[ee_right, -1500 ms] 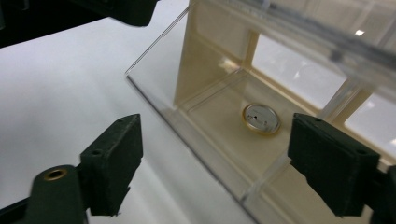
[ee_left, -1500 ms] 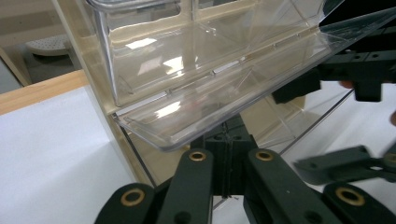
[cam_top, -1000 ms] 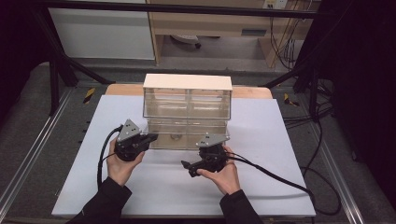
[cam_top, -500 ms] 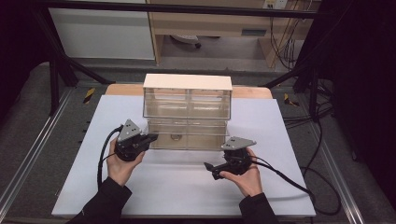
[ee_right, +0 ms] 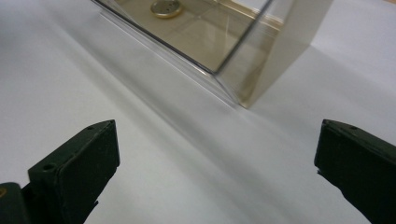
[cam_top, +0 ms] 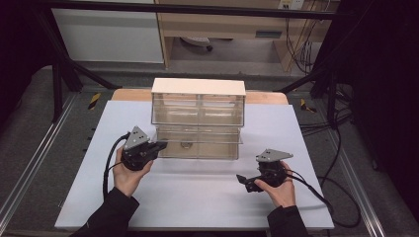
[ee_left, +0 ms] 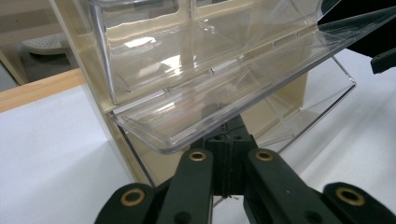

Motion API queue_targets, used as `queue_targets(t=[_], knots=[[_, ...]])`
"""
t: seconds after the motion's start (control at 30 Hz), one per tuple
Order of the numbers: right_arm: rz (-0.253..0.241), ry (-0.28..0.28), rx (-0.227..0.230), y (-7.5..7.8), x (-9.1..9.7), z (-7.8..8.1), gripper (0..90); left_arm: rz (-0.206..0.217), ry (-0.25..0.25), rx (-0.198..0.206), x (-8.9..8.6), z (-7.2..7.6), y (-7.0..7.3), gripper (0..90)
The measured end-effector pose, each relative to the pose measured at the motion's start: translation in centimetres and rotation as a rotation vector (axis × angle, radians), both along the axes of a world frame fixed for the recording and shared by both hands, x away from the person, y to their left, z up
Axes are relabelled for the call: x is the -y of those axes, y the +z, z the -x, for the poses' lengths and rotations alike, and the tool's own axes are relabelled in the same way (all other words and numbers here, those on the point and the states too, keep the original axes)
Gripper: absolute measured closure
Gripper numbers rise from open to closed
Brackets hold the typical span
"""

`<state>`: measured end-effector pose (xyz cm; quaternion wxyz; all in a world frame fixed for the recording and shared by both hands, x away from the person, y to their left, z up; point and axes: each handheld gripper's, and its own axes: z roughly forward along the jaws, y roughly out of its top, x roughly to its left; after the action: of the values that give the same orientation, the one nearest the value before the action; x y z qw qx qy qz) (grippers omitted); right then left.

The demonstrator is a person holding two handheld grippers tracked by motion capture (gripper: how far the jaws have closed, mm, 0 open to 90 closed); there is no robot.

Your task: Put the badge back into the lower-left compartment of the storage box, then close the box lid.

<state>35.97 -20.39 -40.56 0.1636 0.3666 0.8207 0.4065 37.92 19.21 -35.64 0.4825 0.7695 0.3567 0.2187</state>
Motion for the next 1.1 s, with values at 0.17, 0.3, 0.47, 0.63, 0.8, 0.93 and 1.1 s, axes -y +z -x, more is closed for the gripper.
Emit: queue_targets(t=[0.17,0.3,0.47,0.63,0.8,0.93,1.1], knots=[[-0.009,-0.017,-0.01,-1.0,1.6,0.2,0.9,0.0,0.001,0.0,0.0,0.0,0.0,89.6],[-0.008,-0.028,-0.017,-1.8,2.7,0.4,0.9,-0.001,0.002,0.0,0.0,0.0,0.0,89.6],[-0.01,-0.041,-0.027,-2.5,3.7,0.6,0.9,0.0,0.001,-0.002,0.0,0.0,0.0,89.6],[-0.023,-0.049,-0.027,-3.0,4.3,0.8,0.9,-0.005,0.004,-0.002,0.1,0.1,0.0,89.6],[-0.027,-0.051,-0.022,-3.2,4.8,0.9,0.9,-0.009,-0.002,-0.006,0.1,0.1,0.0,89.6],[-0.024,-0.05,-0.02,-3.3,5.0,1.0,0.9,-0.012,-0.002,-0.009,0.2,0.2,-0.1,89.6],[-0.03,-0.061,-0.026,-3.4,5.4,1.2,0.9,-0.014,-0.006,-0.014,0.3,0.3,-0.2,89.5]])
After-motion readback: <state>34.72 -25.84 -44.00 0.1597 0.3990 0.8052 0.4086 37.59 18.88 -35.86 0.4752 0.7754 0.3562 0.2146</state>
